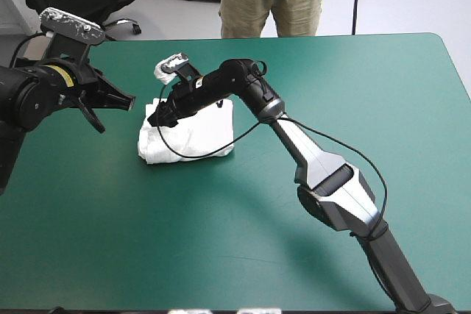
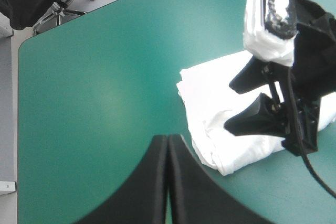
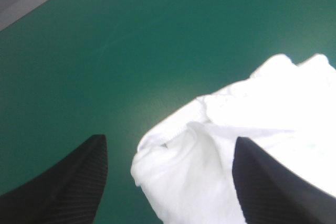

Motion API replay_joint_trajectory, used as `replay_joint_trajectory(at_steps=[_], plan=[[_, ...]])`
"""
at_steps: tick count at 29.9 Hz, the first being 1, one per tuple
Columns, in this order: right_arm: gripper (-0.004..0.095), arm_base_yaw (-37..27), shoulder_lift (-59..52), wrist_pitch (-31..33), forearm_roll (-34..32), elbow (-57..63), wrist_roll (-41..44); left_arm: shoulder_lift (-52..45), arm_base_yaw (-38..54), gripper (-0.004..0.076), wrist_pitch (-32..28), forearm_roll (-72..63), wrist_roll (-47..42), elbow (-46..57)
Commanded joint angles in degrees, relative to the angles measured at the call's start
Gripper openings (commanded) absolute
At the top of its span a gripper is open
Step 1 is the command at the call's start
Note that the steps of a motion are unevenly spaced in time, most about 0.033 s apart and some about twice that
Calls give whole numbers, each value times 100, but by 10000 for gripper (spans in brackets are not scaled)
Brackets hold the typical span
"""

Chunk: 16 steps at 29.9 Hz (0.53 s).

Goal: Fold the cloth

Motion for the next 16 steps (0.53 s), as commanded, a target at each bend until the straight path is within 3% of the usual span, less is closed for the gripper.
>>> replay_joint_trajectory(at_steps=[1, 2, 7, 13, 16], plan=[[538, -304, -621, 456, 34, -198, 235, -197, -19, -17, -85, 82, -64, -146], [521, -419, -644, 759, -11, -198, 302, -197, -19, -17, -85, 82, -64, -146], [472, -1002, -1083, 748, -225, 775, 705, -197, -19, -17, -134, 75, -50, -146], [472, -1588, -2334, 666, -433, 3425, 45, -197, -19, -17, -147, 99, -71, -146], [472, -1872, -2886, 151, -142, 4765, -402, -197, -19, -17, -182, 53, -88, -146]])
